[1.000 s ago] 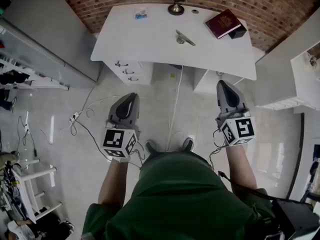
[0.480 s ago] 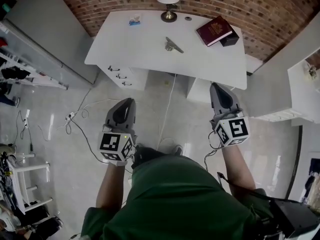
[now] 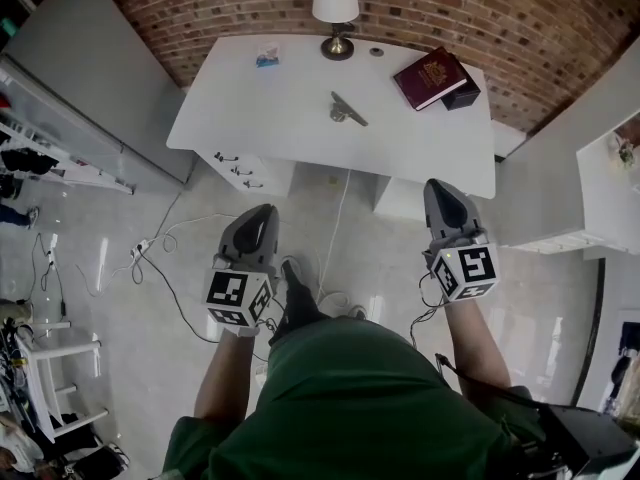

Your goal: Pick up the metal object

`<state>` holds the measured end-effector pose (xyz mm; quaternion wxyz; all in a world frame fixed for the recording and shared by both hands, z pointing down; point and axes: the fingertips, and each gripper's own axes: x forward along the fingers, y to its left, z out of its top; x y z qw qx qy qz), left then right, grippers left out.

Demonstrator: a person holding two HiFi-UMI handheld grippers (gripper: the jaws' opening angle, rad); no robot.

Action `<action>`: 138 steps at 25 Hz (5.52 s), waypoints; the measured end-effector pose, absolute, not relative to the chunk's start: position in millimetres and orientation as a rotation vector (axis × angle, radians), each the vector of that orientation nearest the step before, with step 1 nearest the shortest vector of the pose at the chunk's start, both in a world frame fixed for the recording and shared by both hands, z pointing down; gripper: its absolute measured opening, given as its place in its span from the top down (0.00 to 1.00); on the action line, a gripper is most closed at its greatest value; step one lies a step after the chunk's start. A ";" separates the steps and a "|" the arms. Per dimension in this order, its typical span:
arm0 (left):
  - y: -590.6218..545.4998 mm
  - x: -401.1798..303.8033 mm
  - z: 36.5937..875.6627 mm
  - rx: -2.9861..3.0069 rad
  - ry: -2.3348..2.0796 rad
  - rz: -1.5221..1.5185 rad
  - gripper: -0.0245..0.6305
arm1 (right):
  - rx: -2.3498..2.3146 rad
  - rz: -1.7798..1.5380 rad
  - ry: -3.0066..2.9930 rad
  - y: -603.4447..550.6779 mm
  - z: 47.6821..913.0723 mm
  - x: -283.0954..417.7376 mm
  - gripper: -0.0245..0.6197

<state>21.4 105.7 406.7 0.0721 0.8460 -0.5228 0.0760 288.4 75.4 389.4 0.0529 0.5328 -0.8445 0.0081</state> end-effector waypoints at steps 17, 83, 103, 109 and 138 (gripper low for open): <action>-86.7 -85.6 425.0 2.612 -1.309 0.148 0.93 | 1.834 0.028 -2.217 -60.3 400.9 216.0 0.95; -80.0 -196.1 472.2 1.998 -1.892 0.220 0.93 | 0.931 0.159 -1.940 -296.2 731.1 134.8 0.76; -93.0 -168.9 472.1 2.093 -1.782 0.197 0.93 | 0.992 0.213 -2.067 -277.7 688.2 138.9 0.95; -99.4 -156.1 468.4 2.142 -1.747 0.190 0.93 | 1.025 0.199 -2.137 -274.1 659.1 134.3 0.95; -121.3 -107.1 440.3 2.350 -1.564 0.162 0.93 | 1.330 0.366 -2.760 -217.4 399.8 111.7 0.95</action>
